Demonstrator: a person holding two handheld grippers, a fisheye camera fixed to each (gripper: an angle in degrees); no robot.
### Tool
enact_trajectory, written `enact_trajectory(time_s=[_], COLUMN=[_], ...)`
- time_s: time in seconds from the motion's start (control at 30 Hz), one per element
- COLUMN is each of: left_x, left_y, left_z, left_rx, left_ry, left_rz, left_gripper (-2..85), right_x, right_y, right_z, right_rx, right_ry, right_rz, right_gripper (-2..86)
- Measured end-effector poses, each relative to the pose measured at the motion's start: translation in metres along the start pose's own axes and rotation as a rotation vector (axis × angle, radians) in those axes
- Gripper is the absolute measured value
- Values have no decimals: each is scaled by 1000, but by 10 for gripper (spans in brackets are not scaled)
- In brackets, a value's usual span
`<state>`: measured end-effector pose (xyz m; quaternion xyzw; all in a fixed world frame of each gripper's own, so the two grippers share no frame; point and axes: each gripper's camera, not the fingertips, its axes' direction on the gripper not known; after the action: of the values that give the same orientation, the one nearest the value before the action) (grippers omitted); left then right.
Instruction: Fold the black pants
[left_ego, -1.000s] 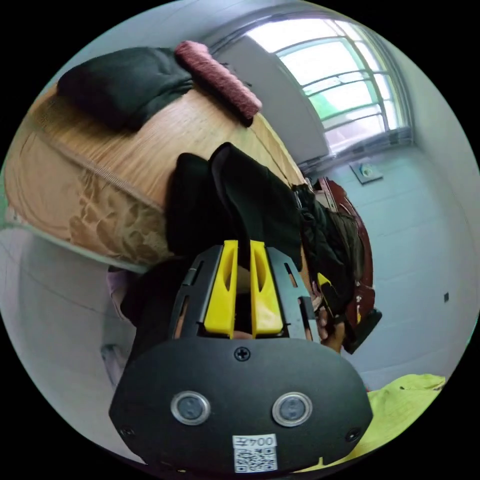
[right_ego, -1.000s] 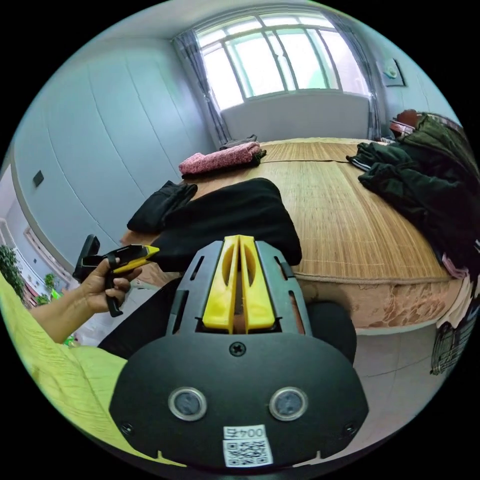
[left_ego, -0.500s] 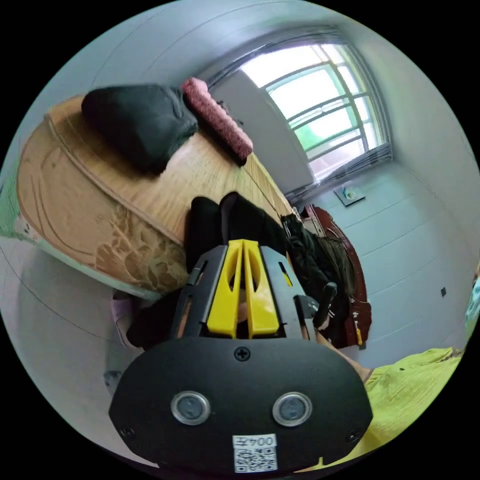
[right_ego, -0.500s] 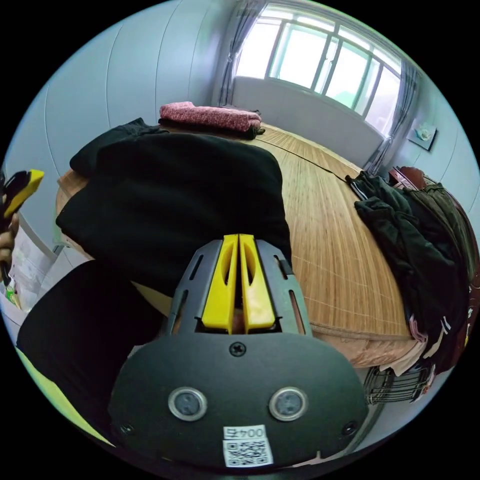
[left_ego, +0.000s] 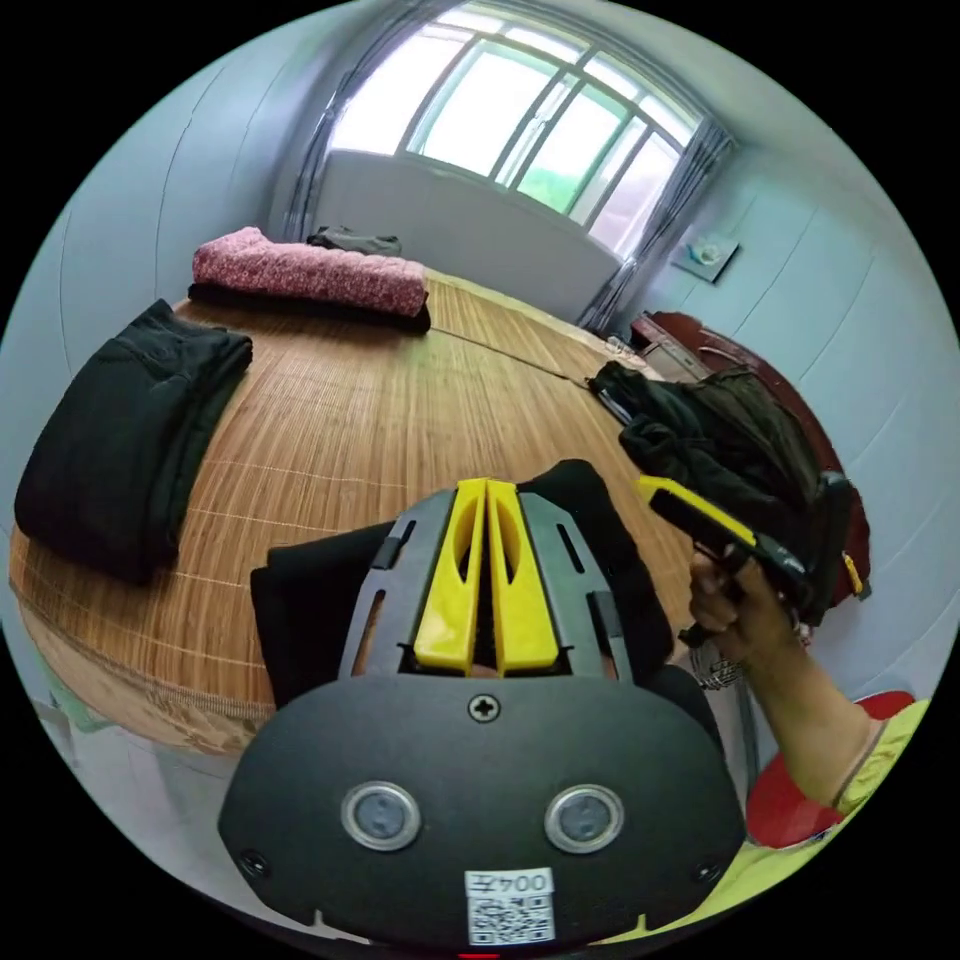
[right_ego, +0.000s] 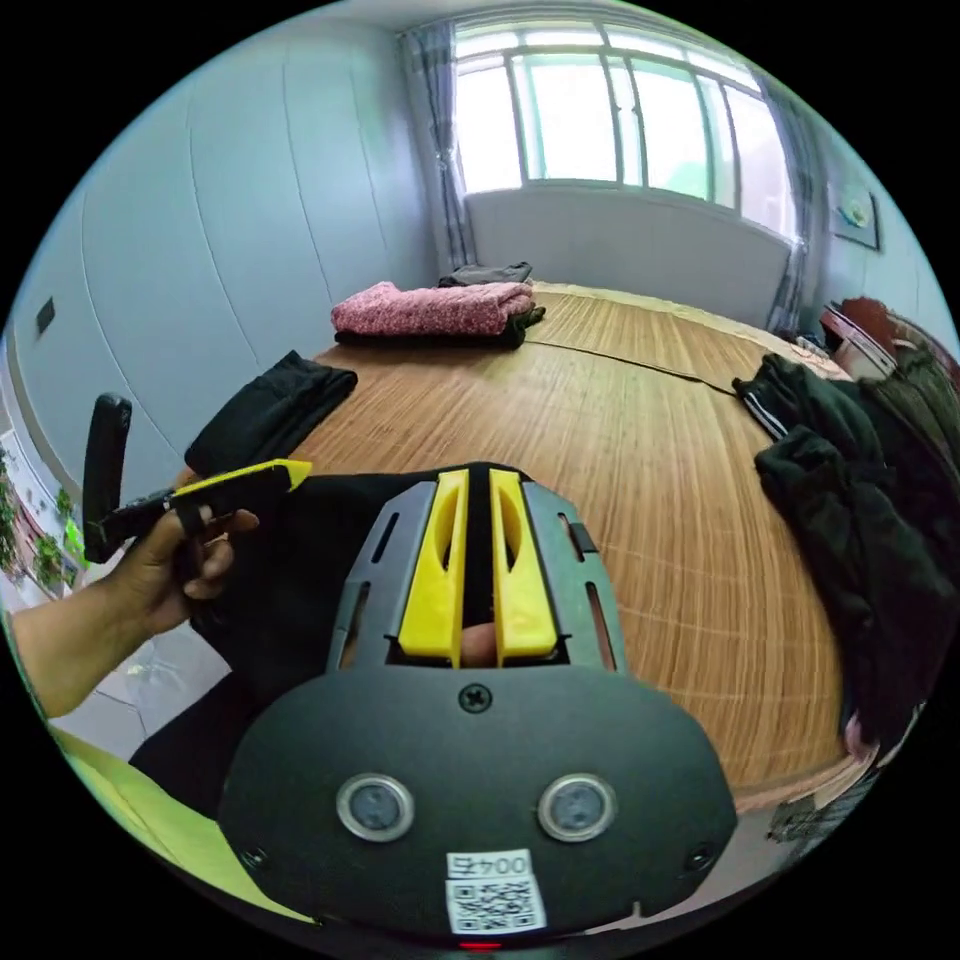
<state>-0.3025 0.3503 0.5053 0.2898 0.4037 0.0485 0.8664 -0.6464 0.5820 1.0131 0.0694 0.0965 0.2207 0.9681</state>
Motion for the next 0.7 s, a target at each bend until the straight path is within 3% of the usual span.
enact_trajectory(time_s=[0.07,0.17,0.33,0.5,0.7], left_x=[-6,-30,-66,-69,-74], left_y=[-5,-5,-6,-2,1], left_z=[22,60,105,112,120], left_rx=[-49,-137,-257,-244,-239], left_ry=[-41,7,101,111,135], left_rz=[22,-46,-197,-196,-206], left_gripper=[0,0,2,4,5], right_x=[-2,19,39,95,123], right_y=[-23,-33,-42,-50,26], right_z=[47,107,132,90,-6], right_rx=[-157,-350,-371,-281,-184], right_ry=[54,40,-24,-364,-186], right_rz=[-90,-57,-2,163,228], right_gripper=[47,29,6,-2,18])
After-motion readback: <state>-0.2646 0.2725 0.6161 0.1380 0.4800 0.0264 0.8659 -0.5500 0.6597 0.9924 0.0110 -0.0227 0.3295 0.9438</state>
